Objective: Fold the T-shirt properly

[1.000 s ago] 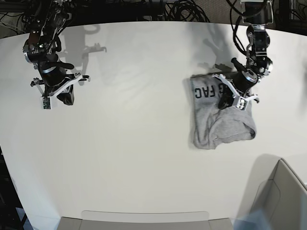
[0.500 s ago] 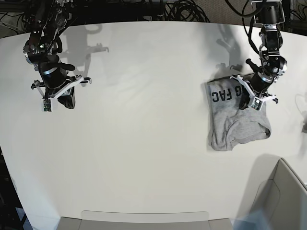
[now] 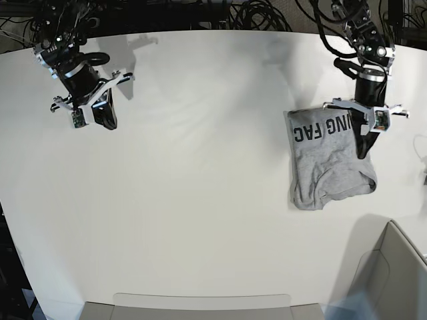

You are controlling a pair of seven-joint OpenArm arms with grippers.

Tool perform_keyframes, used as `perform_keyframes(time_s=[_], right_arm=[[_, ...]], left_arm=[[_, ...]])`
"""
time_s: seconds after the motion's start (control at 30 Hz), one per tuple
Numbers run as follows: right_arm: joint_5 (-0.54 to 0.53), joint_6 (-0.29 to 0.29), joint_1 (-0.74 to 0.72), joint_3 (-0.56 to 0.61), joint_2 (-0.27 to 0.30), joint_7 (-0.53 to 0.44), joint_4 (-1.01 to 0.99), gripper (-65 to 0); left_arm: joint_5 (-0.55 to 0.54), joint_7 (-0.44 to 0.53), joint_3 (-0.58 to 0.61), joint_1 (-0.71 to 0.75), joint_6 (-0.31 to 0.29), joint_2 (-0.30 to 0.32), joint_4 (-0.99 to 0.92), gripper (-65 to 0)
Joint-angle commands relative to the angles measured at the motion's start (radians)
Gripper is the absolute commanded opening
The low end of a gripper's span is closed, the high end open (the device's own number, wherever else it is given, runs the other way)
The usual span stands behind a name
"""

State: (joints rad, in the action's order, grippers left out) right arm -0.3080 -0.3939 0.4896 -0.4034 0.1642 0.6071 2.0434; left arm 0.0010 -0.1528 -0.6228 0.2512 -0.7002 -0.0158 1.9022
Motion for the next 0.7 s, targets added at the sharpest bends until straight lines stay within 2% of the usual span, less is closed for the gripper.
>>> perform_keyframes(time_s=[0.0,0.13,0.23,0.33,0.67], right_arm=[[-0.013,-0.010,0.024,0.016,0.005,-0.056,0.021,-65.0],[0.048,-0.010,0.129,0.068,-0.002,-0.131,0.021,-65.0],[0.137,-0.009,0.209,0.105,-0.047,-0.204,0.021,-65.0],[0.208,-0.009,0.275,0.111,-0.101,-0.280,0.021,-65.0],[0.215,-0.010,0.384,0.176,-0.088,-0.295,0.020,-65.0]], left_arm=[[-0.014,0.026,-0.026,0.015,0.002,-0.026,0.030,-65.0],[-0.014,0.026,-0.142,0.060,0.002,-0.126,0.053,-65.0],[-0.031,0.026,-0.216,0.099,0.002,-0.131,0.038,-65.0],[-0.111,0.026,-0.271,0.158,0.002,-0.131,0.026,-65.0],[-0.240,0.028,-0.285,0.360,0.002,-0.131,-0.051,-65.0]])
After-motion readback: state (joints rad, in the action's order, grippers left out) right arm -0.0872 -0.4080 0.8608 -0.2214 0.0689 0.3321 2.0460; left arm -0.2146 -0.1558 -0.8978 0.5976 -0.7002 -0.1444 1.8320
